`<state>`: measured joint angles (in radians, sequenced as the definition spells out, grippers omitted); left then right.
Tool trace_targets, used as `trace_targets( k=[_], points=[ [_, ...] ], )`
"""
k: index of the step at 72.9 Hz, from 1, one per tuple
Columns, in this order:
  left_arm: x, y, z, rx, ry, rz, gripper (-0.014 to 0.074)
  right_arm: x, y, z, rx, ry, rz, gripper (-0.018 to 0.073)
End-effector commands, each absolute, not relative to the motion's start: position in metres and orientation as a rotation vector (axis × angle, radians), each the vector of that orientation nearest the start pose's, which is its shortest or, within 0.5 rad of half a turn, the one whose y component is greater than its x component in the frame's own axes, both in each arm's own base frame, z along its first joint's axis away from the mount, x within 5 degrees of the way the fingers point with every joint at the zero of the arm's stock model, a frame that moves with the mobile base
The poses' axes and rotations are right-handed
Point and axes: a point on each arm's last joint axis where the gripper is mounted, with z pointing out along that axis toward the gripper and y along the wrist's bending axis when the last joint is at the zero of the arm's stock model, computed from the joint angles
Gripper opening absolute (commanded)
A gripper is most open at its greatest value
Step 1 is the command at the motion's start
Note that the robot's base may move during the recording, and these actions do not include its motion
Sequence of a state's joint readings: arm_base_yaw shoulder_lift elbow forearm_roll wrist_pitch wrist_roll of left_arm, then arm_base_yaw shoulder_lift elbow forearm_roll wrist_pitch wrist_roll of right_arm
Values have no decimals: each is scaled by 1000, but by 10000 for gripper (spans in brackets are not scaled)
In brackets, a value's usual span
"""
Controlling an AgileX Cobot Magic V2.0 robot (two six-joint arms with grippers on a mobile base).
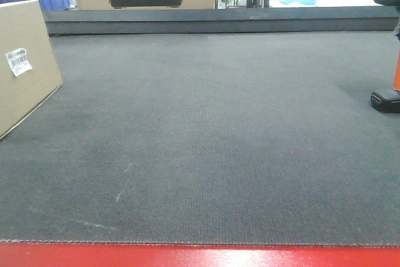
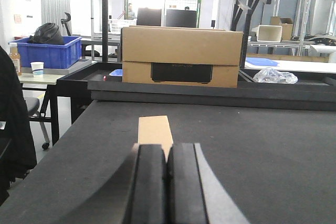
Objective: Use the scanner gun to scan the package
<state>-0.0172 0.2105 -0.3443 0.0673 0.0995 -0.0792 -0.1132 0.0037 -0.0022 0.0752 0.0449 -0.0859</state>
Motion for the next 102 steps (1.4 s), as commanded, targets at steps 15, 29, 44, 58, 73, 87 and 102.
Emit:
trace_targets(
  k=[15,29,44,58,73,87,102],
  points=[
    [61,-1,309,-4,1427,-25,-111,56,-6,210,75,1518,-104,-168],
    [61,-1,309,-4,1427,-25,-111,56,-6,210,75,1518,-104,-168],
    [61,-1,309,-4,1427,-25,-111,56,-6,210,75,1518,-104,-168],
    [61,-1,309,-4,1427,-25,-111,56,-6,210,75,1518,-104,-168],
    [61,-1,301,-4,1444,-24,-111,56,-6,210,75,1518,-104,-168],
    [59,-2,252,20,1514,-48,-111,56,-6,210,75,1518,-104,-168],
    [56,-3,216,20,1454,-71,-111,56,-6,210,75,1518,-104,-168]
  ],
)
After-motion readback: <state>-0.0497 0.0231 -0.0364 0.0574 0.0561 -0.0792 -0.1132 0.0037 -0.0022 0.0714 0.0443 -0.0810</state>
